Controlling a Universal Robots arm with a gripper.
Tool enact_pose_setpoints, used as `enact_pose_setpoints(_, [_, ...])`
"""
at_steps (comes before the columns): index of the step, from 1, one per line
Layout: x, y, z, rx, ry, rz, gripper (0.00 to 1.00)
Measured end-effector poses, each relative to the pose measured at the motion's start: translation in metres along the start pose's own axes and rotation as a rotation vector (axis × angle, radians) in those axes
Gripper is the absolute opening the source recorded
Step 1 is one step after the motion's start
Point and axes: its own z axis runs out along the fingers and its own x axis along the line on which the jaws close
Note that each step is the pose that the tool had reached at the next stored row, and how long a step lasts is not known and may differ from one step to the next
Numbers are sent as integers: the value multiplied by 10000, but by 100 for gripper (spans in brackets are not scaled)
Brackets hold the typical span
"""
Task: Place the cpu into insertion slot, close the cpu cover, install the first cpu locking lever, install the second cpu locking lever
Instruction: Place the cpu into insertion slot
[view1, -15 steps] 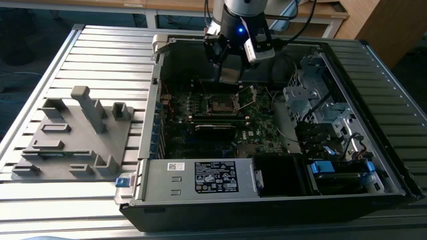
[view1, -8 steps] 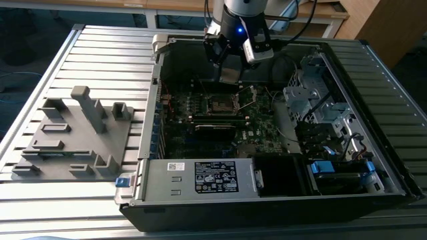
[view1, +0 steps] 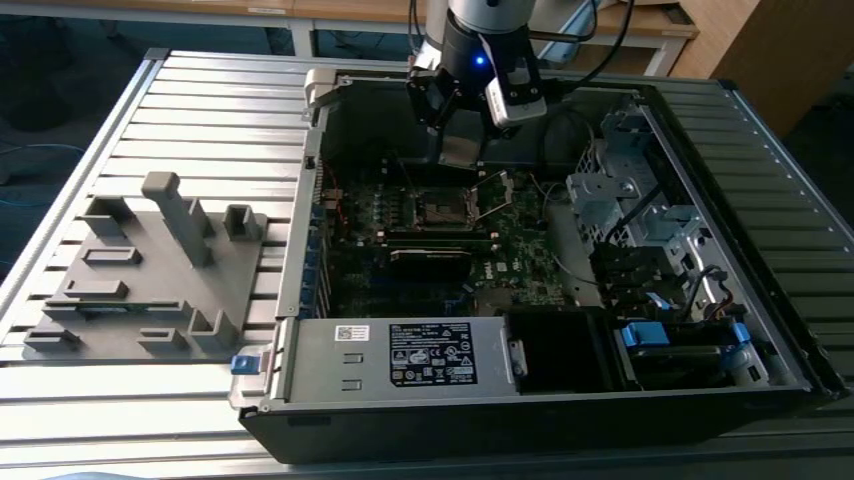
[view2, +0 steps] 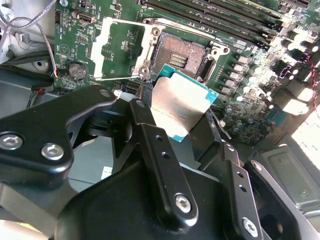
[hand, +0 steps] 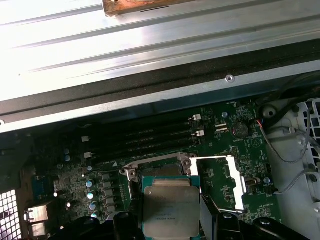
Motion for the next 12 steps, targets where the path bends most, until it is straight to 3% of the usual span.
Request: enact_pose_setpoints(12, [0,-1,8,-3,-14,168,54])
